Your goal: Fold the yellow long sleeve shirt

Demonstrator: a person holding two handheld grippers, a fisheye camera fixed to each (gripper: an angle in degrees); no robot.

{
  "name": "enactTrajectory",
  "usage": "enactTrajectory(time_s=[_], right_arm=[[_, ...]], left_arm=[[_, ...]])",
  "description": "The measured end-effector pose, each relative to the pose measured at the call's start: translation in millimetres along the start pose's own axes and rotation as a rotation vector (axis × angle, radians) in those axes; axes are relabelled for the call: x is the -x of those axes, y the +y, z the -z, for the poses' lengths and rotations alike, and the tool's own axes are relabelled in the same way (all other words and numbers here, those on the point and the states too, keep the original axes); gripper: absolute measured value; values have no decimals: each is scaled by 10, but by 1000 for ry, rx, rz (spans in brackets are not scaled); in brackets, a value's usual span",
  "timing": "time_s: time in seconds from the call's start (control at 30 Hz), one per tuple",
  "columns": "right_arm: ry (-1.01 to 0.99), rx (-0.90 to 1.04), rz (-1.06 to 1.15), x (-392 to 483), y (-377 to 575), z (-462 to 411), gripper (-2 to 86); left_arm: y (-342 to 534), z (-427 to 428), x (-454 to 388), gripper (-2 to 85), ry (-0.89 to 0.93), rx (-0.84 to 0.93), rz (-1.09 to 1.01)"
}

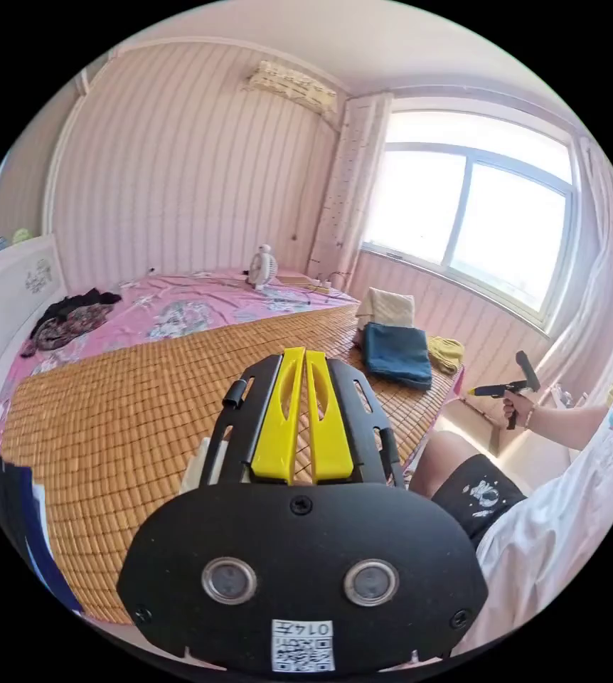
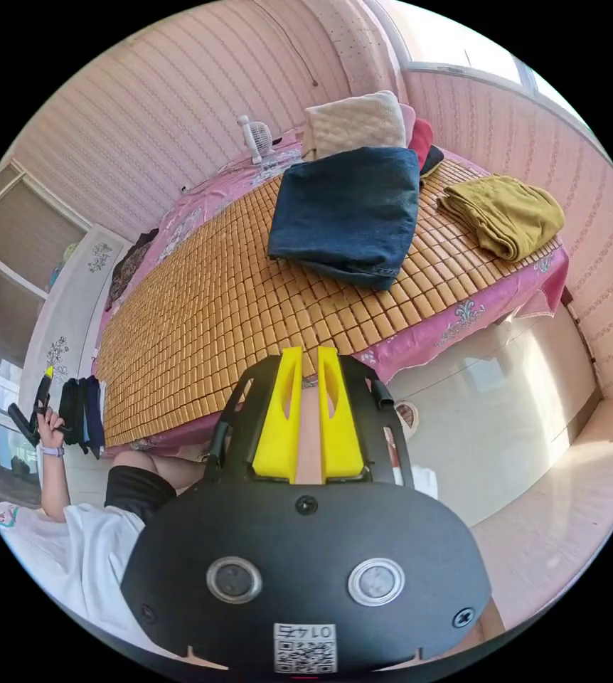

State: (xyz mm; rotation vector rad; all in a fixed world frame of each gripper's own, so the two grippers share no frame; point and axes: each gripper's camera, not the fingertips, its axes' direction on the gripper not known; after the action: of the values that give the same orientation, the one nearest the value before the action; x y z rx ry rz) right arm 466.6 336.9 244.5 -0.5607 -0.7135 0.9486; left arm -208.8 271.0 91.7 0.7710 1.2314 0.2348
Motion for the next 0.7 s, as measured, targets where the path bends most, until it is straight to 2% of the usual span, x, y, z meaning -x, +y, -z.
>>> enactTrajectory(time_s=[0.1, 0.23, 0.33, 0.47, 0.7], right_arm=[[39, -45, -36, -503, -47, 290, 62], [98, -70, -63, -1127, -246, 551, 69], [129, -90, -71, -1514, -474, 676, 72], [154, -95, -88, -1969, -816, 746, 82], [210, -69, -216, -2868, -1493, 623, 133]], left_arm=[[-377, -969, -794, -6, 173, 23, -91], [-503, -2353, -2035, 25, 398, 166, -196], [-342, -3181, -2893, 83, 394, 206, -302], [-123, -4211, -3827, 106, 450, 325, -438], [376, -5371, -4835, 138, 487, 526, -536]])
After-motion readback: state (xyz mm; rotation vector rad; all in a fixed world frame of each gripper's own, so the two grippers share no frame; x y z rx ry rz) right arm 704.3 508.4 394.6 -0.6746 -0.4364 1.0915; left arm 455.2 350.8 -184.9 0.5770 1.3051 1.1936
